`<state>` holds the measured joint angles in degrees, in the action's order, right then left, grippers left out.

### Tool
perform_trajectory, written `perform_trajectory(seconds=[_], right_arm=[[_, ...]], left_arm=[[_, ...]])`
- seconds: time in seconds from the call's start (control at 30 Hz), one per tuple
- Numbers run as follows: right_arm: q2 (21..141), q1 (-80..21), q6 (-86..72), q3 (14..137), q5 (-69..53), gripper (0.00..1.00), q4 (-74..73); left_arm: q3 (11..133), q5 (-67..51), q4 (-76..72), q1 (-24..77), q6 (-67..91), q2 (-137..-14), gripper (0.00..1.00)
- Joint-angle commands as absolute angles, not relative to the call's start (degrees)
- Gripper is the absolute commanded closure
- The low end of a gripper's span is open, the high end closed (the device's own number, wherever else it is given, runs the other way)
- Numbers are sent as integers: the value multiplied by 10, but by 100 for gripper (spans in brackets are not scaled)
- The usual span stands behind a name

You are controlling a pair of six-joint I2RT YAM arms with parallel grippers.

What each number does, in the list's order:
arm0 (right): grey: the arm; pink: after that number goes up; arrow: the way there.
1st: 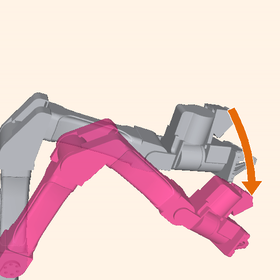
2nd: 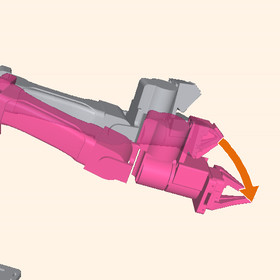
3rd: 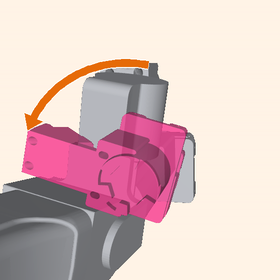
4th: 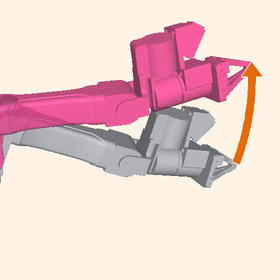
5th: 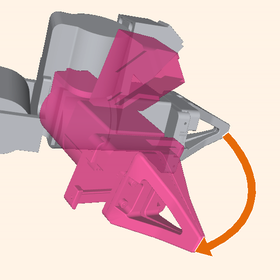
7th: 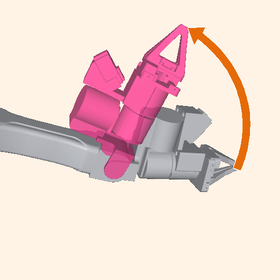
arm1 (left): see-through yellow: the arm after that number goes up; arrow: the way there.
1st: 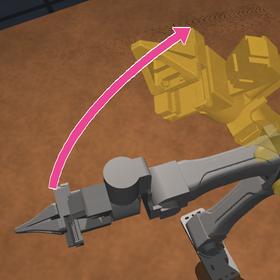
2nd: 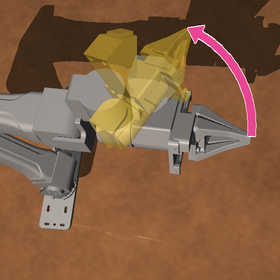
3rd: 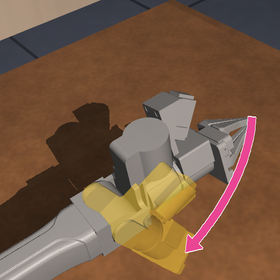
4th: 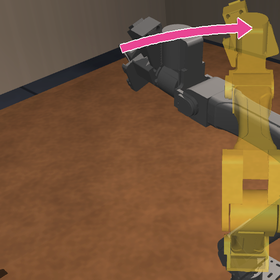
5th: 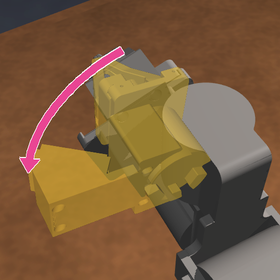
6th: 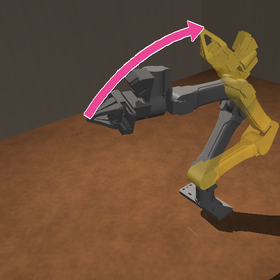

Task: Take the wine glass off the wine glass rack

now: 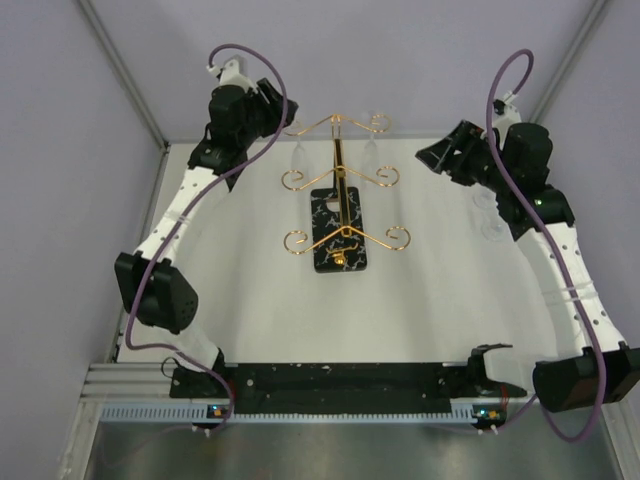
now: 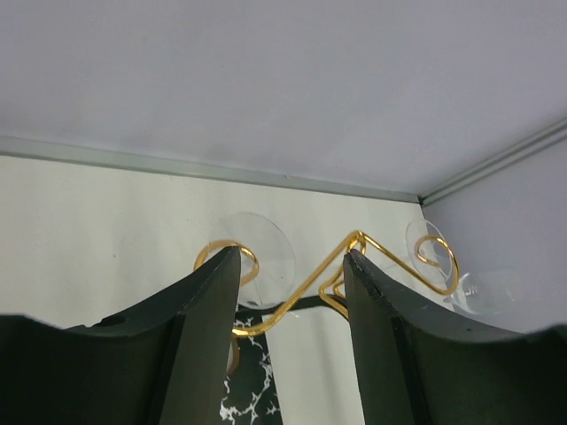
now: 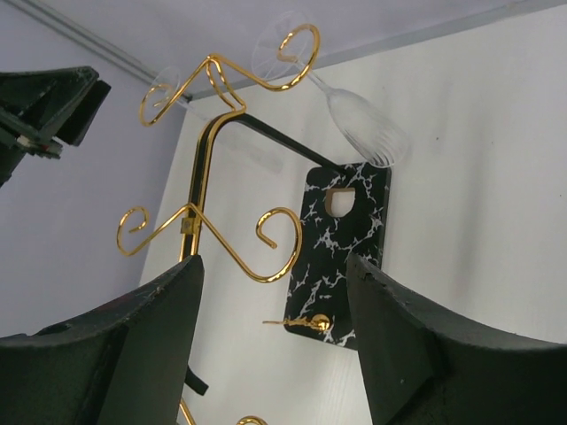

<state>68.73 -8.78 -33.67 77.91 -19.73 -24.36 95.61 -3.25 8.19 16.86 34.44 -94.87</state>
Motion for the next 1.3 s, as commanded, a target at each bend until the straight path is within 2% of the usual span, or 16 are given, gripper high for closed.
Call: perform_trajectory(seconds=[0.0,0.43,0.77,1.27], right_arm=[[679,-100,-342,759,-210,35,-201],[681,-113,-339,748,-227,35,-186],[671,-113,-339,734,-225,35,-183],[669,-113,-337,719,-226,35,-178]], left_arm=[[1025,-5,83,158,322,-994,44],[1111,-98,104,115,357,-1090,44],[1114,-264,41,91,443,-1137,44],[1108,-352,8,72,461,-1141,48]])
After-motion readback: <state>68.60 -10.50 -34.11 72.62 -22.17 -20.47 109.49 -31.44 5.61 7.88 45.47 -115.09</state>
